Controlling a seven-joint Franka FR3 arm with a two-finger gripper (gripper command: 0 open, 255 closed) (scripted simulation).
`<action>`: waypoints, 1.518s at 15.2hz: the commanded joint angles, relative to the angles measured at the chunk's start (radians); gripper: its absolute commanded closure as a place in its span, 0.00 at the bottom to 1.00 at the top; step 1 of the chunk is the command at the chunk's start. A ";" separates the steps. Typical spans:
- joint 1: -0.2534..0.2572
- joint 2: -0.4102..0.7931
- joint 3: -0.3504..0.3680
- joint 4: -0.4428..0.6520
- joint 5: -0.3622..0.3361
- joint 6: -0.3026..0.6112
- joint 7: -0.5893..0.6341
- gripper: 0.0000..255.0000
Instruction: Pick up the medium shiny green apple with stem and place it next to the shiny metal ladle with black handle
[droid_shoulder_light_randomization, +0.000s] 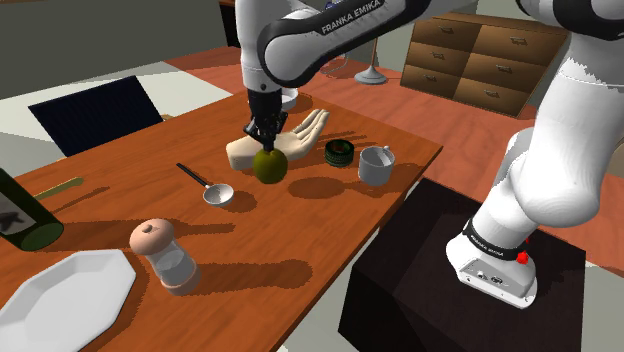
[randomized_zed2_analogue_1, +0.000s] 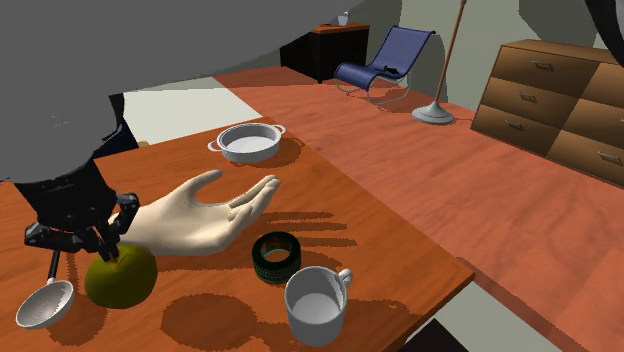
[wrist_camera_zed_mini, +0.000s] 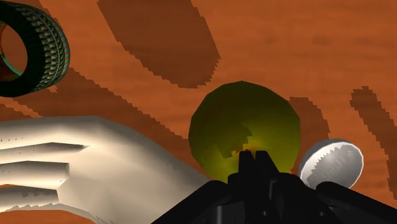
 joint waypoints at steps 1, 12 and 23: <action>0.000 0.007 0.000 -0.018 -0.002 0.026 0.001 1.00; 0.000 0.027 -0.001 -0.049 -0.006 0.076 0.004 1.00; -0.001 -0.024 0.000 0.016 0.004 -0.040 -0.003 0.00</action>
